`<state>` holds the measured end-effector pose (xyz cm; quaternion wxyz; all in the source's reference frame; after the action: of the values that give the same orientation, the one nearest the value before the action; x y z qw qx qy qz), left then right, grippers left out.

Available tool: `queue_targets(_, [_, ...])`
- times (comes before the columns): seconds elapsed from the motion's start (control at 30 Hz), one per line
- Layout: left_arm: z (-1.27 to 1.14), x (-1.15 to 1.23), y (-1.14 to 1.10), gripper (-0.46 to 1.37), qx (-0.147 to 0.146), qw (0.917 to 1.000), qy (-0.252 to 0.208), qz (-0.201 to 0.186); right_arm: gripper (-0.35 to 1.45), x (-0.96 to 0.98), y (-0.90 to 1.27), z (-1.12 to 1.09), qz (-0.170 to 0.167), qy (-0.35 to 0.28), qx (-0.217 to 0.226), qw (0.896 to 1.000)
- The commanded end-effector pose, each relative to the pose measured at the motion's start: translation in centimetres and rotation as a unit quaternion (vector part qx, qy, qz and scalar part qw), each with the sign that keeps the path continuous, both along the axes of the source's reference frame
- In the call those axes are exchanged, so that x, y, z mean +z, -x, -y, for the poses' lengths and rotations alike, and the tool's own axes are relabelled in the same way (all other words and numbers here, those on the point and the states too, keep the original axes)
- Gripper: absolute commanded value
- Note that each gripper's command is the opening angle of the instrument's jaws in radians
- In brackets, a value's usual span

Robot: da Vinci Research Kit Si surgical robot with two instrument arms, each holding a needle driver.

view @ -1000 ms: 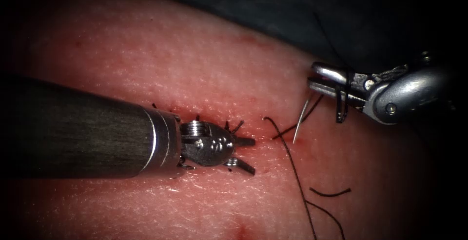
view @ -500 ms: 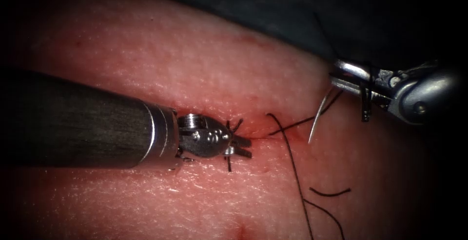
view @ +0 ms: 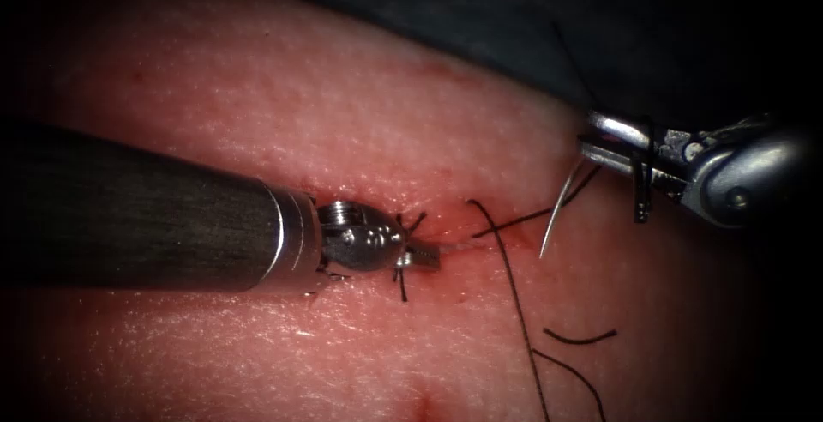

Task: Wound Closure
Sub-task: Spread open the cut using the left jaws

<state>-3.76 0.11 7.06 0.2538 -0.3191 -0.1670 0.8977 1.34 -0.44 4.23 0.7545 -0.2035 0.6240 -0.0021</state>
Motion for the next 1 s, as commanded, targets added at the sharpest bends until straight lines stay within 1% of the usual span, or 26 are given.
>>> queue_targets(0.03, [-0.01, 0.02, 0.0, -0.35, 0.001, 1.0, 0.001, 0.0, -0.35, 0.0, -0.01, 0.0, -0.001, 0.001, 0.004, 1.0])
queue_targets(0.13, [0.0, 0.08, -0.02, -0.35, -0.001, 1.0, 0.004, -0.005, -0.35, -0.01, -0.05, 0.02, -0.002, 0.001, 0.003, 1.0])
queue_targets(0.23, [0.03, 0.14, -0.02, -0.35, 0.002, 0.9999, 0.004, -0.012, -0.35, -0.01, -0.09, 0.04, -0.004, 0.002, 0.001, 1.0])
queue_targets(0.37, [0.07, 0.19, -0.01, -0.35, 0.015, 0.9993, -0.002, -0.033, -0.35, 0.0, -0.18, 0.08, -0.006, 0.006, -0.003, 1.0])
queue_targets(0.4, [0.08, 0.21, 0.0, -0.35, 0.018, 0.9988, -0.003, -0.046, -0.35, 0.01, -0.23, 0.1, -0.008, 0.007, -0.005, 1.0])
queue_targets(0.43, [0.08, 0.21, 0.01, -0.35, 0.019, 0.9987, -0.003, -0.047, -0.35, 0.01, -0.24, 0.11, -0.009, 0.008, -0.006, 1.0])
queue_targets(0.47, [0.09, 0.23, 0.03, -0.35, 0.029, 0.9978, -0.003, -0.06, -0.35, 0.01, -0.3, 0.13, -0.011, 0.009, -0.008, 1.0])
queue_targets(0.53, [0.1, 0.25, 0.06, -0.35, 0.039, 0.9963, 0.003, -0.076, -0.35, 0.02, -0.35, 0.15, -0.011, 0.009, -0.01, 1.0])
queue_targets(0.63, [0.11, 0.28, 0.11, -0.35, 0.04, 0.9951, 0.008, -0.09, -0.35, 0.02, -0.44, 0.2, -0.013, 0.007, -0.017, 1.0])
queue_targets(0.77, [0.11, 0.32, 0.18, -0.35, 0.043, 0.9933, 0.016, -0.106, -0.35, 0.03, -0.47, 0.25, -0.012, 0.007, -0.019, 1.0])
queue_targets(0.93, [0.17, 0.37, 0.18, -0.35, 0.062, 0.99, 0.011, -0.127, -0.35, 0.08, -0.48, 0.28, -0.009, 0.008, -0.021, 1.0])
queue_targets(0.97, [0.18, 0.37, 0.18, -0.31, 0.064, 0.9893, 0.011, -0.131, -0.35, 0.1, -0.48, 0.29, -0.008, 0.009, -0.022, 1.0])
queue_targets(1.0, [0.19, 0.37, 0.17, -0.23, 0.066, 0.9889, 0.01, -0.133, -0.35, 0.12, -0.49, 0.29, -0.007, 0.009, -0.023, 1.0])
